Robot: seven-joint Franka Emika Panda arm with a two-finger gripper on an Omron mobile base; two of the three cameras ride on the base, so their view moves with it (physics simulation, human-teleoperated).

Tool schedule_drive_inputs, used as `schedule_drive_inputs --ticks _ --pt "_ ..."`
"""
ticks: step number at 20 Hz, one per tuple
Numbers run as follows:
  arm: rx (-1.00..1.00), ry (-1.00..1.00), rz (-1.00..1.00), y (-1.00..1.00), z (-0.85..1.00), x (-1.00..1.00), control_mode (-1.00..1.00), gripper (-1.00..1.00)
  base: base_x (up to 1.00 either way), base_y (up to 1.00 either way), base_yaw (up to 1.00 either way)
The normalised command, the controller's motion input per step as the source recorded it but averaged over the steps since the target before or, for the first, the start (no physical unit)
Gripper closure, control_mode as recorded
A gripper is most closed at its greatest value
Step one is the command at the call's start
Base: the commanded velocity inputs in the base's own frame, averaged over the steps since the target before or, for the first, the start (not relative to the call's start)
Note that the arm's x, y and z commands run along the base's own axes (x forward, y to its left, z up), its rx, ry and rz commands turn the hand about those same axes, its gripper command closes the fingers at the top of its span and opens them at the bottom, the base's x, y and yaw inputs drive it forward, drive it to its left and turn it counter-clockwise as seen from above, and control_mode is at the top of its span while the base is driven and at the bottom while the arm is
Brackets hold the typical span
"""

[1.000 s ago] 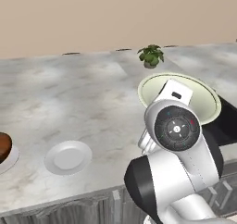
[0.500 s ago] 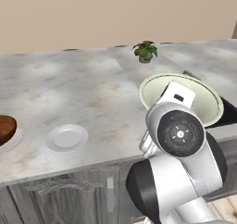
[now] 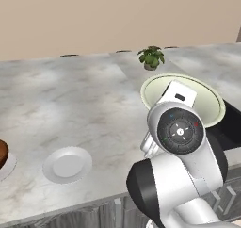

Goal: Move the bowls from the cabinet to the plates on the dining table.

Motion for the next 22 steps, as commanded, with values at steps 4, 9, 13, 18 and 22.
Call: schedule_drive_inputs --ticks 4,9,13,18,22 --pt "0.00 0.00 0.00 0.00 0.00 0.00 1.00 1.00 0.00 0.91 0.00" --pt "0.00 0.00 0.00 0.00 0.00 0.00 1.00 1.00 0.00 0.07 0.00" --pt "0.00 0.00 0.00 0.00 0.00 0.00 1.00 1.00 0.00 0.00 0.00" --pt "0.00 0.00 0.00 0.00 0.00 0.00 1.00 1.00 0.00 0.00 0.00" --pt "0.00 0.00 0.00 0.00 0.00 0.00 1.00 1.00 0.00 0.00 0.00"
